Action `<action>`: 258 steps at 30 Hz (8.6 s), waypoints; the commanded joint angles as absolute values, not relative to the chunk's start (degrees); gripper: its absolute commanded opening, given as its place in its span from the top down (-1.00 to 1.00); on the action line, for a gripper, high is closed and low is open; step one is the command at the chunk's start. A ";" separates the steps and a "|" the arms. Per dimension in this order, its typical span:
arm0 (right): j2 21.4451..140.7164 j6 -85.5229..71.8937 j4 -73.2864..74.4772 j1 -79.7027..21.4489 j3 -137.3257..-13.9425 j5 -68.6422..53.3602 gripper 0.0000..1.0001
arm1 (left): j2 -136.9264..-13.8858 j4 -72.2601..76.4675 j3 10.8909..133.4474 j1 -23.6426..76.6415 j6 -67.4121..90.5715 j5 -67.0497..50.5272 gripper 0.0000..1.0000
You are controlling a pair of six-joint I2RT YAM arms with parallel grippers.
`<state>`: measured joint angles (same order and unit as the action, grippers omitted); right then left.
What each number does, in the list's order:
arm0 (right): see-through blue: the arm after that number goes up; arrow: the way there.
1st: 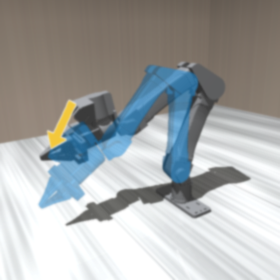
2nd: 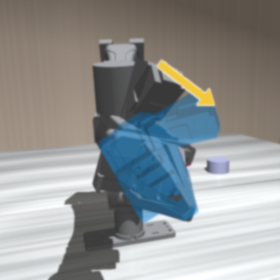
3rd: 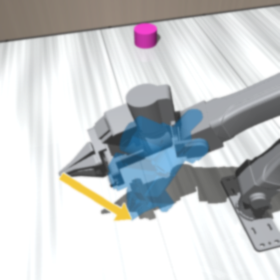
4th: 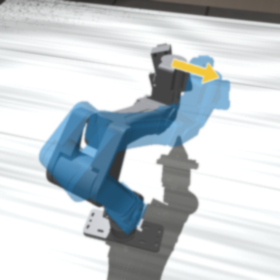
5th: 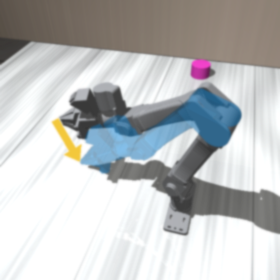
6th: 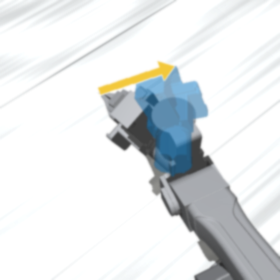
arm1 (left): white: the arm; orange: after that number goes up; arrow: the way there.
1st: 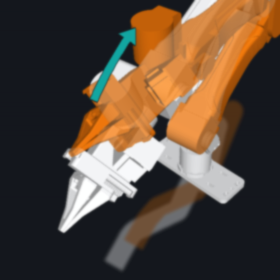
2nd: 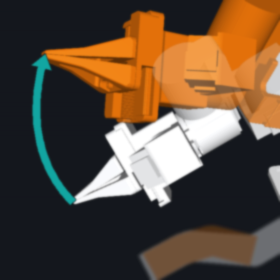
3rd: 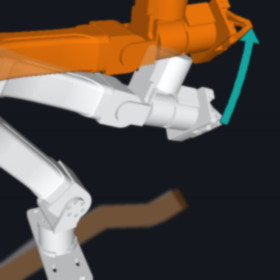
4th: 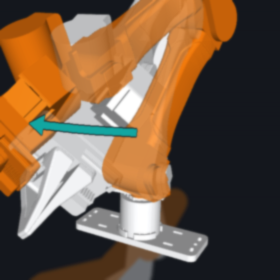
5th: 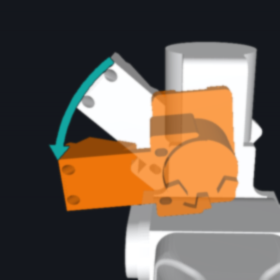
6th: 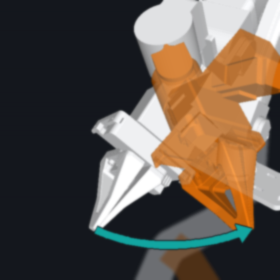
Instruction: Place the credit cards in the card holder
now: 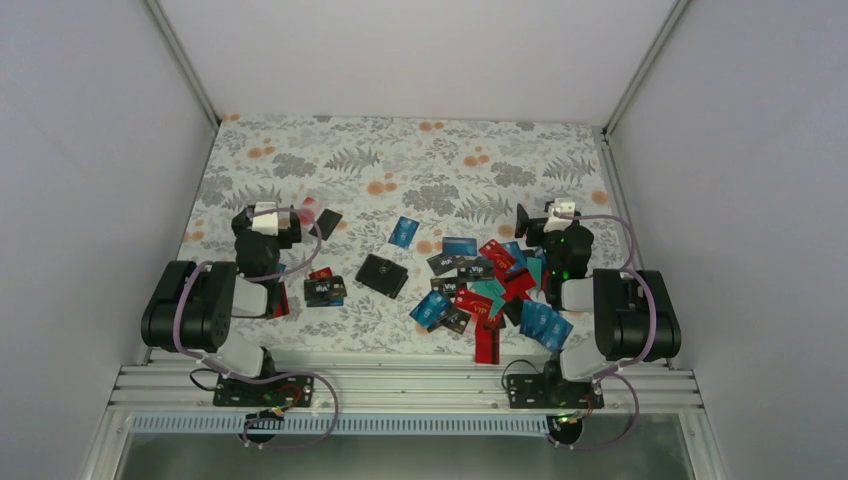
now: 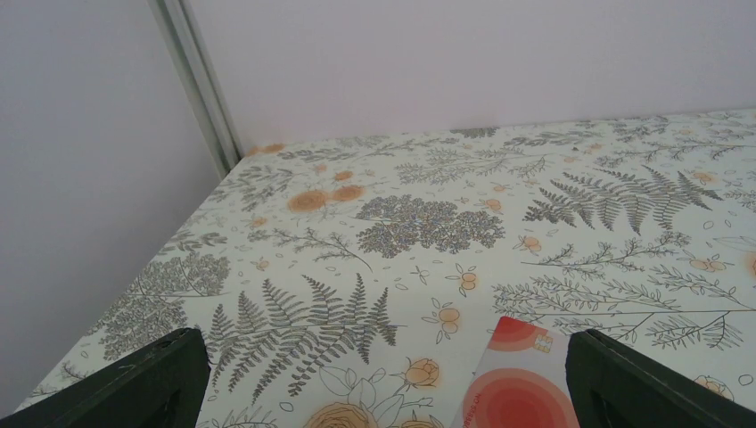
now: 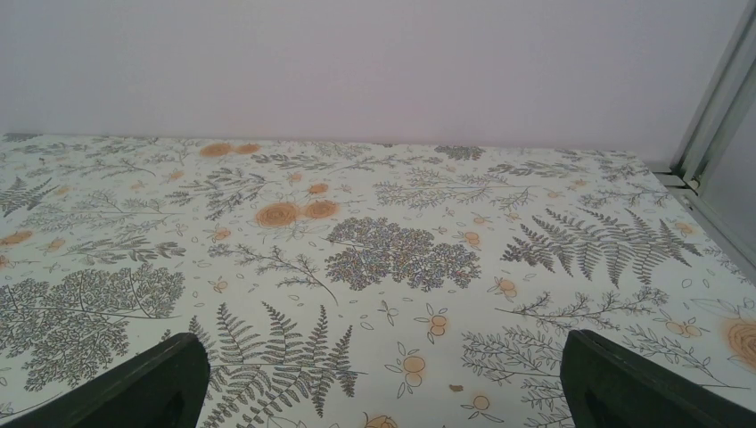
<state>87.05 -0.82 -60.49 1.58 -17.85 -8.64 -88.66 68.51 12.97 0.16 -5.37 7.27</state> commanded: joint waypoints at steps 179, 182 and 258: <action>114.13 -39.31 36.36 -52.87 -77.84 -2.25 0.51 | -91.02 -1.38 31.08 24.52 28.10 -26.49 0.30; 113.12 -39.52 34.51 -52.56 -76.01 -2.91 0.53 | -91.58 -1.63 31.44 25.14 27.87 -25.40 0.30; 109.97 -43.63 20.51 -51.86 -68.31 -20.23 0.39 | -73.73 -16.89 37.92 30.30 35.60 -18.98 0.95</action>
<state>108.36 -42.70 21.58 -50.72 -68.29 -19.92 -75.11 -17.37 35.79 29.80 35.09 -17.63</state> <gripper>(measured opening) 0.317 0.062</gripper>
